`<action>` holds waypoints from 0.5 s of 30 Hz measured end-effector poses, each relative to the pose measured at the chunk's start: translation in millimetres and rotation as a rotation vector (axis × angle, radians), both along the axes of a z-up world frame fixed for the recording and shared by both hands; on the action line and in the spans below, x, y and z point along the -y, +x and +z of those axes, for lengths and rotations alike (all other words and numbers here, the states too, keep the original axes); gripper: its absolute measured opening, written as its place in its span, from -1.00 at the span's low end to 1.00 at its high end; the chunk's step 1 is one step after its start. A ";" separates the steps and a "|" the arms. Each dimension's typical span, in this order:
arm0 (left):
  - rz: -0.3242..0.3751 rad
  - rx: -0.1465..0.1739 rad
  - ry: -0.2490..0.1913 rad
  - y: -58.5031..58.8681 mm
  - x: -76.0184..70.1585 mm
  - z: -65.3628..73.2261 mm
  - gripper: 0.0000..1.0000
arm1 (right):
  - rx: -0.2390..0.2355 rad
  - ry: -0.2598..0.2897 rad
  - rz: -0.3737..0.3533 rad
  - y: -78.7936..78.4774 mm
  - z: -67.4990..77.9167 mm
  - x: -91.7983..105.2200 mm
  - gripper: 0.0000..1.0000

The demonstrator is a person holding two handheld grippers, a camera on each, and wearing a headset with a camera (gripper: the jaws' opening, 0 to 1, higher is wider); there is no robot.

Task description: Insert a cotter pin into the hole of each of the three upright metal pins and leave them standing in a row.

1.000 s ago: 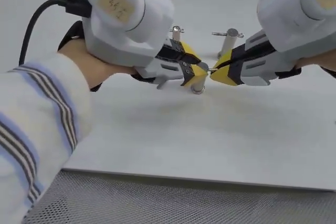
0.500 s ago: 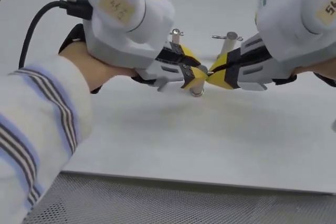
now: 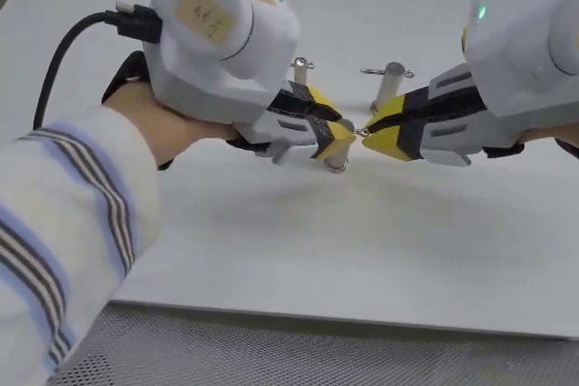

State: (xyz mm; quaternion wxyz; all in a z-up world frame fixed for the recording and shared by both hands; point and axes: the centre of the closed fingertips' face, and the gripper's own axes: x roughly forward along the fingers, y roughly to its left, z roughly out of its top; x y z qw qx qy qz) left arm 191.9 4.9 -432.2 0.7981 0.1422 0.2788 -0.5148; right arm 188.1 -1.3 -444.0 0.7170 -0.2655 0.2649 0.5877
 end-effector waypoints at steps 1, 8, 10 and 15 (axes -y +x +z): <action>0.002 -0.001 -0.001 0.3 -0.1 -0.1 -0.81 | 0.004 0.006 -0.004 0.7 0.8 -0.6 -1.00; 0.014 -0.006 -0.002 0.2 -0.7 -0.2 -0.81 | 0.003 0.003 -0.021 0.9 -0.1 -0.3 -1.00; 0.027 -0.021 -0.013 0.3 -0.9 -0.1 -0.80 | 0.001 0.008 -0.028 -0.1 0.4 -0.3 -1.00; 0.049 -0.048 -0.047 -0.2 -3.4 1.0 -0.81 | -0.002 0.033 -0.059 -1.5 1.8 0.0 -1.00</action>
